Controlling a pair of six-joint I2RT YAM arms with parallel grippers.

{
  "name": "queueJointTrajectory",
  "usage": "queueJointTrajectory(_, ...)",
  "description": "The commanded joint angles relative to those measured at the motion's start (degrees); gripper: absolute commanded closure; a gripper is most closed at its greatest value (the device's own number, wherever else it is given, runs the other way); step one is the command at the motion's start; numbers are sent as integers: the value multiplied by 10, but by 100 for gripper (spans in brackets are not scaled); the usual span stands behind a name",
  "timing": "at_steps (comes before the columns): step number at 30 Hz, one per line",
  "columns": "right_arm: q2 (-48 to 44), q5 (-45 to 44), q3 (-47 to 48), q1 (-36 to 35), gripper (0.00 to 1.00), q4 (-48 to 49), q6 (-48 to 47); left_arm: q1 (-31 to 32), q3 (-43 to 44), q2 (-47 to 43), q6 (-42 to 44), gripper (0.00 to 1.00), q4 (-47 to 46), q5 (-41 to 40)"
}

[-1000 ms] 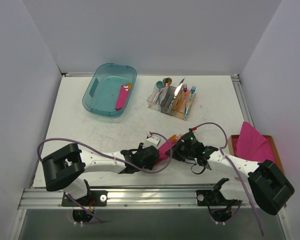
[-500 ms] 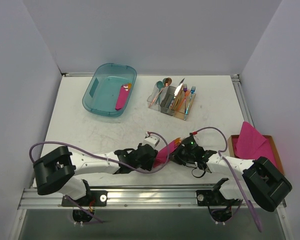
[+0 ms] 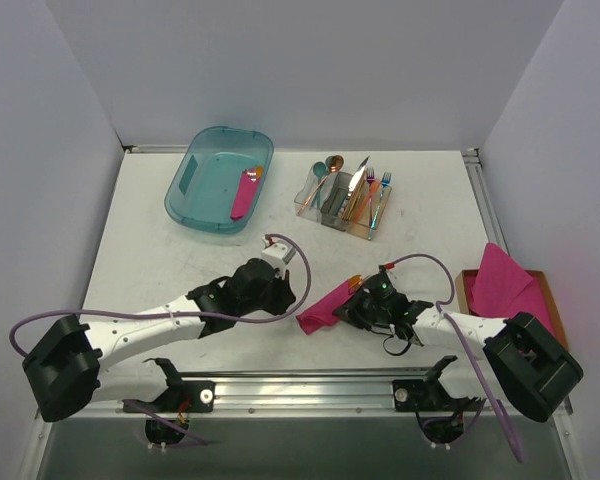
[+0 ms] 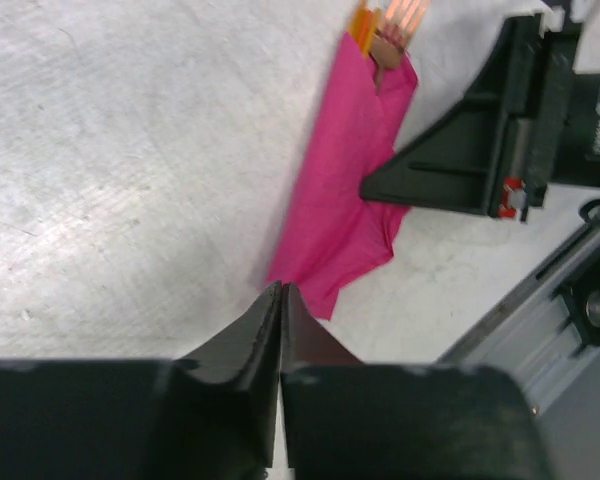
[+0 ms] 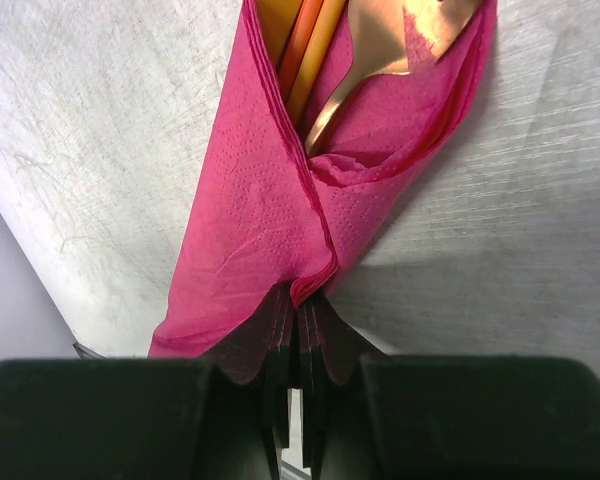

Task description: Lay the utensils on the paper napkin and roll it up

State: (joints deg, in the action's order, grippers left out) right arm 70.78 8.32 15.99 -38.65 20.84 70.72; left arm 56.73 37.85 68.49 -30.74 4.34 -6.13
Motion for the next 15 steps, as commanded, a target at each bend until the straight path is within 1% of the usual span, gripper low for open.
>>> queueJointTrajectory(1, 8, -35, -6, 3, 100, -26, -6, -26, 8, 20, 22, 97, -53, 53)
queueJointTrajectory(5, 10, -34, -4, 3, 100, -29, -8, -27, 32, 50, 33, 98, -62, 57)
queueJointTrajectory(8, 10, -32, -5, 3, 100, -31, -7, -27, 31, 67, 36, 98, -78, 61)
queueJointTrajectory(15, 7, -34, 0, 2, 100, -38, -8, -26, 0, 100, 31, 98, -132, 89)
